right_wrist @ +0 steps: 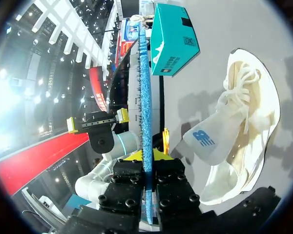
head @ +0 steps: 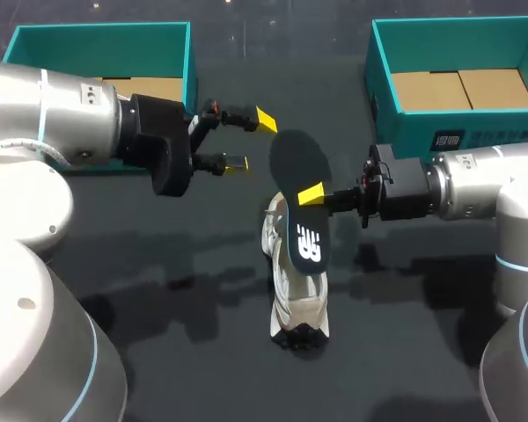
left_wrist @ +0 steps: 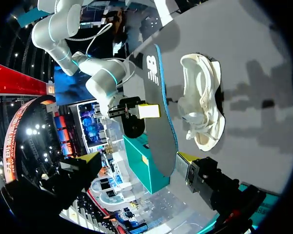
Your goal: Take the shoe out of the shoebox, open the shoe tongue, remove and reinsert the insole, then place the shoe into the shoebox
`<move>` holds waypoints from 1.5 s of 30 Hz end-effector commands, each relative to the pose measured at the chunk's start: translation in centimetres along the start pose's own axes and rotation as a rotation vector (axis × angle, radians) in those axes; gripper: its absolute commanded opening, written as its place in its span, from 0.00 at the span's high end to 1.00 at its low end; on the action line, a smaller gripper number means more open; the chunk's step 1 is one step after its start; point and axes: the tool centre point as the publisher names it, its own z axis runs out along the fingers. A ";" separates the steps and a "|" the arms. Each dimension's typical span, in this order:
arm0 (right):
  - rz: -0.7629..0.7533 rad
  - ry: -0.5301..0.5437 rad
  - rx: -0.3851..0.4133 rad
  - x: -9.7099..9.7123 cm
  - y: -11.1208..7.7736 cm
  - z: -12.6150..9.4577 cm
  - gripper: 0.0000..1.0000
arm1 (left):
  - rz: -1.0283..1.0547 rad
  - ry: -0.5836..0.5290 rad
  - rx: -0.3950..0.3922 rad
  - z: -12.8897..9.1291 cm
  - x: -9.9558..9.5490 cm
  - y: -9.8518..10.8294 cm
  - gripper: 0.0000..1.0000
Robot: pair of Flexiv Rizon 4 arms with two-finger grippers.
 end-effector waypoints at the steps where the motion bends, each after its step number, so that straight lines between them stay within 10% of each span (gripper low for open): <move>1: 0.000 -0.003 0.000 0.0 0.0 0.1 1.00 | 0.011 0.042 0.011 0.3 -0.4 0.4 0.00; 8: 0.000 -0.003 0.000 0.0 0.0 0.1 1.00 | 0.026 0.384 0.000 1.9 -2.8 2.5 0.00; 24: 0.000 -0.003 0.000 0.0 0.0 0.1 1.00 | 0.012 0.424 0.021 2.2 -3.5 3.4 0.00; 32: 0.000 -0.003 0.000 0.0 0.0 0.1 1.00 | -0.031 0.661 0.136 4.1 -4.5 4.8 0.00; 45: 0.000 -0.003 0.000 0.0 0.0 0.1 1.00 | -0.035 0.889 0.115 6.2 -5.0 5.0 0.00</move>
